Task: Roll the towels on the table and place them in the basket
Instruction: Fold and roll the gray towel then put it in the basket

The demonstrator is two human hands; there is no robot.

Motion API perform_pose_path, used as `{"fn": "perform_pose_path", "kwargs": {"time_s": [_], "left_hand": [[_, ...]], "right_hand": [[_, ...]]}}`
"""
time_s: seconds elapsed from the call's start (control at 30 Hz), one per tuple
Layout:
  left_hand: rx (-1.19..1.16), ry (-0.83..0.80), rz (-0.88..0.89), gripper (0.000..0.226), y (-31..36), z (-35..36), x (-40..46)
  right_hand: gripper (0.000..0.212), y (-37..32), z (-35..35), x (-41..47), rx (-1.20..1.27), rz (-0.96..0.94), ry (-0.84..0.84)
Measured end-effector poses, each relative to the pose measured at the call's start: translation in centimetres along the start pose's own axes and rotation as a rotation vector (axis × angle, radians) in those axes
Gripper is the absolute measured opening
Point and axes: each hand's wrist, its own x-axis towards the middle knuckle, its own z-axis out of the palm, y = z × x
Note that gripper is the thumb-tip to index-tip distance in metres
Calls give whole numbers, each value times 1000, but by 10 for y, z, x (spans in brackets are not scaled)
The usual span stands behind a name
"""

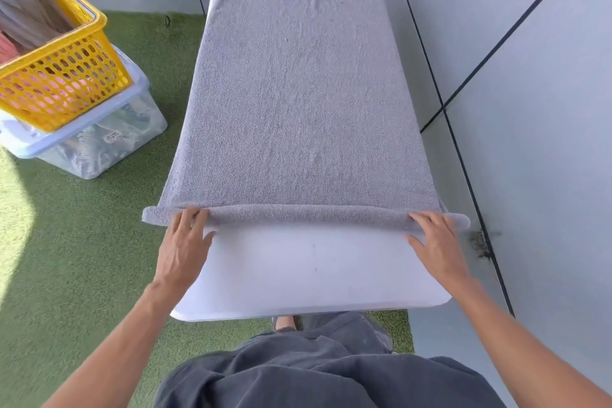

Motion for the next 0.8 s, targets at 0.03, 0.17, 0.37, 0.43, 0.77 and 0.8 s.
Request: {"fn": "perform_pose_path", "kwargs": {"time_s": [0.03, 0.17, 0.37, 0.43, 0.77, 0.8], "left_hand": [[6, -21, -4, 41, -1, 1, 3], [14, -47, -29, 31, -8, -1, 15], [-83, -281, -103, 30, -24, -13, 15], [-171, -334, -165, 32, -22, -16, 20], [-72, 102, -69, 12, -4, -9, 6], [-68, 103, -35, 16, -2, -7, 1]], "right_hand": [[45, -1, 0, 3, 9, 14, -13], [38, -5, -6, 12, 31, 43, -23], [29, 7, -20, 11, 82, 24, -249], [29, 4, -30, 13, 160, 93, -329], [20, -23, -6, -8, -76, 61, 186], [29, -23, -2, -13, -78, 38, 154]]}}
